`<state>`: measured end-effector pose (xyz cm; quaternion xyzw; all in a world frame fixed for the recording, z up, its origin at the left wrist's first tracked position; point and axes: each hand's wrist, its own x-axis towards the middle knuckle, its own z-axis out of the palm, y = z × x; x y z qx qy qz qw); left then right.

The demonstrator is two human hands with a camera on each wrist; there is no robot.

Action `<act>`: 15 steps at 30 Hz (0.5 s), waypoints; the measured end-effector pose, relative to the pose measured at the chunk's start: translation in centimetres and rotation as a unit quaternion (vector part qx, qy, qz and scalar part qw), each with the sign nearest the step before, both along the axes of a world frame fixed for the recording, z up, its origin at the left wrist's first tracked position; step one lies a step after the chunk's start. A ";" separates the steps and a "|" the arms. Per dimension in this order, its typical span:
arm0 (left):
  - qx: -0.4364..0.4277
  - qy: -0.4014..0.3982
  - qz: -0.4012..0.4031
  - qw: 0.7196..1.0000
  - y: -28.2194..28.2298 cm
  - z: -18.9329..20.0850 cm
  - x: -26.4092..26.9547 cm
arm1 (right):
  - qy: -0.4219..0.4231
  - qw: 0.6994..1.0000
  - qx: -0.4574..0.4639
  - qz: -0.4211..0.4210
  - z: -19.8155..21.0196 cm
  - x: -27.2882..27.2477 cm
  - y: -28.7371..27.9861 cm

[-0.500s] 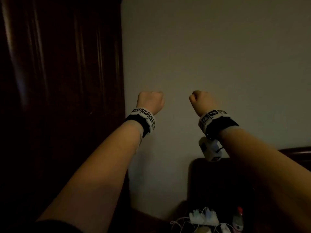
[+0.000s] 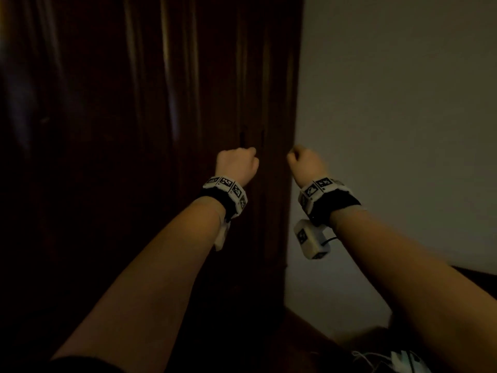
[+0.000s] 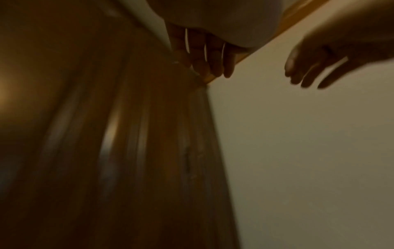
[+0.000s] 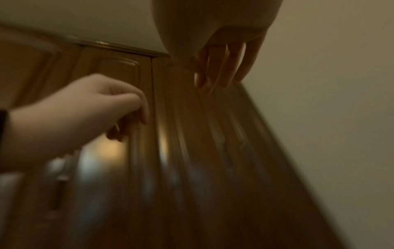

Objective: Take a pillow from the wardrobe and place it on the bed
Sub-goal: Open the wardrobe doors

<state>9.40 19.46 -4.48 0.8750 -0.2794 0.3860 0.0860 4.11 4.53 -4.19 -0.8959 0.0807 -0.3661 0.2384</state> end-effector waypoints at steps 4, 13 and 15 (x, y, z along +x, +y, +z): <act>-0.037 0.009 0.084 0.996 9.9 -2.0 3.2 | 0.006 0.991 0.063 0.121 -2.3 5.8 8.8; -0.008 -0.018 0.257 0.966 33.2 -2.5 7.9 | 0.023 0.942 0.143 0.302 -4.3 16.0 31.1; -0.013 -0.021 0.283 0.959 37.5 -2.3 9.1 | 0.021 0.927 0.159 0.338 -4.5 17.9 35.8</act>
